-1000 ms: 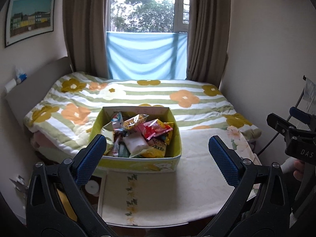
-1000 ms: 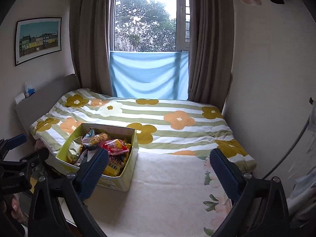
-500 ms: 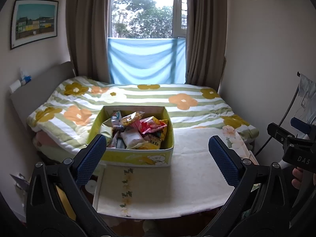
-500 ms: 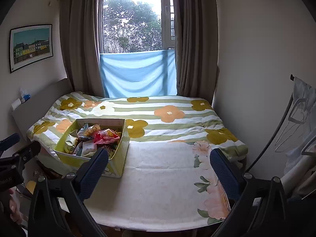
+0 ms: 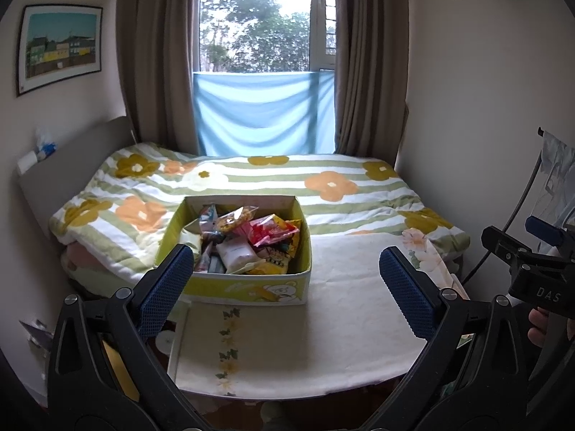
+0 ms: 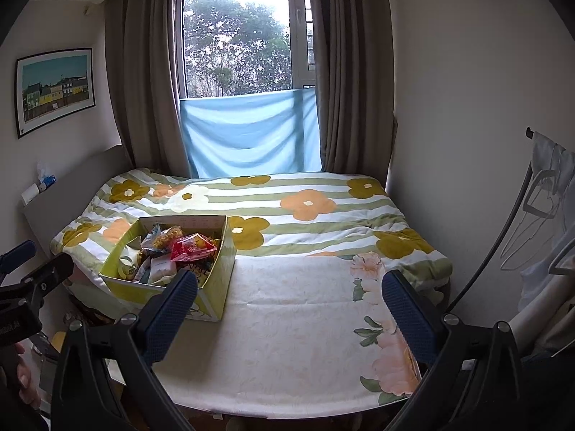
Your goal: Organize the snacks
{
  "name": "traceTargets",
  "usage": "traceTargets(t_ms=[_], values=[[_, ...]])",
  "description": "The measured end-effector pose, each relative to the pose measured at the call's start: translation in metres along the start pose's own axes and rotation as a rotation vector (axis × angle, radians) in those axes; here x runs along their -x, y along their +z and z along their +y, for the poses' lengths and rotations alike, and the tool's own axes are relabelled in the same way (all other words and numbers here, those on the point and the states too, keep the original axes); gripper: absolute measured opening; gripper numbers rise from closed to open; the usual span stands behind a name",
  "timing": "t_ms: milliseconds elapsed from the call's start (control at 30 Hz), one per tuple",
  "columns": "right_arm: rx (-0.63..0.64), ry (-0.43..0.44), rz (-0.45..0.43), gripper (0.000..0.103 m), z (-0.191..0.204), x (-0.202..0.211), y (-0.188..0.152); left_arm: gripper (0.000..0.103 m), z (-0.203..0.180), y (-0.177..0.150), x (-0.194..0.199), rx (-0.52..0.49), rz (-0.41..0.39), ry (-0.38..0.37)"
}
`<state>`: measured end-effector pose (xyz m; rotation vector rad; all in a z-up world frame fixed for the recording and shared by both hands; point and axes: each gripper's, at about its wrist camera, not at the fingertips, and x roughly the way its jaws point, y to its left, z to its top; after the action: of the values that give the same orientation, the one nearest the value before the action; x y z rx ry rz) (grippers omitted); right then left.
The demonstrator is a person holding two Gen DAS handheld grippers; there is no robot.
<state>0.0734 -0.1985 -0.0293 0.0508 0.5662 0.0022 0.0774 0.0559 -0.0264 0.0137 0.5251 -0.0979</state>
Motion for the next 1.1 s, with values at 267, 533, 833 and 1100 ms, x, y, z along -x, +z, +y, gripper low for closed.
traceTargets(t_ms=[267,533,833,1100], values=[[0.0,0.0,-0.001,0.102,-0.0011,-0.0004,-0.0001,0.103,-0.003,0.0003,-0.0029,-0.006,-0.005,0.004],[0.0,-0.003,0.002,0.102,-0.002,-0.0005,0.0004,0.103,-0.0048,0.0006,-0.0048,-0.011,-0.004,0.011],[0.0,-0.005,0.001,0.102,0.0,-0.0027,0.0015,0.103,-0.0015,0.0013,-0.0042,-0.009,-0.002,0.013],[-0.001,-0.008,0.001,0.102,0.0005,-0.0037,0.0024,0.103,0.0006,0.0021,-0.0036,-0.009,0.001,0.017]])
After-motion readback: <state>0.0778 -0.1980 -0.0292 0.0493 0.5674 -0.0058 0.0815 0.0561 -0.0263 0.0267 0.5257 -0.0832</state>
